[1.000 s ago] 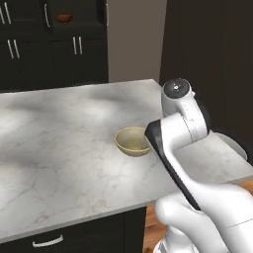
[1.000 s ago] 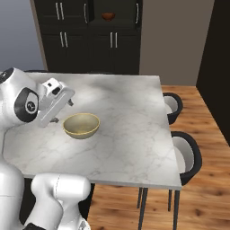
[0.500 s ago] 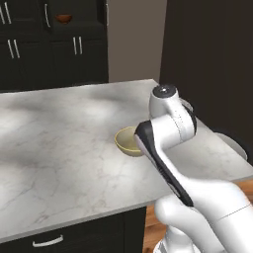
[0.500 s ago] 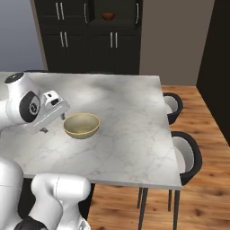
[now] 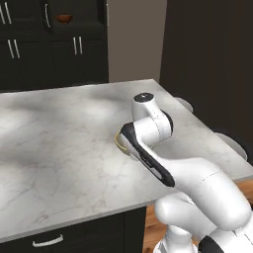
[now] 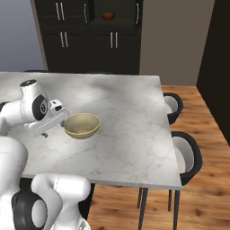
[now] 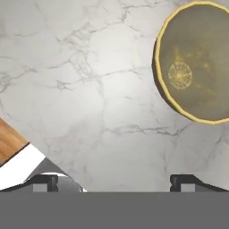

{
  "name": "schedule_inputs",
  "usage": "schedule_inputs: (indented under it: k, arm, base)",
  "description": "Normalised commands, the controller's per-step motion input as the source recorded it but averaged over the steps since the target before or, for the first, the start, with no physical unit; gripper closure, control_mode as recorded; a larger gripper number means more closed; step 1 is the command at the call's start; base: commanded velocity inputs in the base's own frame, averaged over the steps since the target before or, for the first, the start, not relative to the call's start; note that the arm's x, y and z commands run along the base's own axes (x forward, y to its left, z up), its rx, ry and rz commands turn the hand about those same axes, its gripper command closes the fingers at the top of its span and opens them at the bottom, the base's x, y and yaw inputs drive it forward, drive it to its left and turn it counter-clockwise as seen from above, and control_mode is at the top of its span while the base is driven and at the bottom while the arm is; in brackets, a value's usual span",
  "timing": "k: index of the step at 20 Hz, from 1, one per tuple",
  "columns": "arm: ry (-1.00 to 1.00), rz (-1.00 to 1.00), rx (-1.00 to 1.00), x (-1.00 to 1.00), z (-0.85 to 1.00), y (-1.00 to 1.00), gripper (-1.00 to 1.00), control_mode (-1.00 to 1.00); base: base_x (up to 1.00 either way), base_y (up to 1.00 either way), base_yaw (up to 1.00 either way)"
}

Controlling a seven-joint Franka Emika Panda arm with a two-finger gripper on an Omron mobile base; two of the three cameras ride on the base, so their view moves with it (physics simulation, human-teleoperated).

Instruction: Open the cabinet. Pick the bowls from the counter and place them in the cabinet. Then close the cabinet.

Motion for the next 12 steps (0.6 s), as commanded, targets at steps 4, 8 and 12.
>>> schedule_inputs:
  k: [4,8,12]
  arm:
    - [0.2,0.04,0.0,0.94,-0.32,0.14,-1.0,-1.0]
    - [0.17,0.04,0.0,0.88,-0.35,0.18,-1.0,-1.0]
    - [0.18,0.04,0.0,0.71,-0.46,0.23,-1.0,-1.0]
  base:
    - [0.0,0.0,0.0]
    - [0.0,0.0,0.0]
    - [0.0,0.0,0.0]
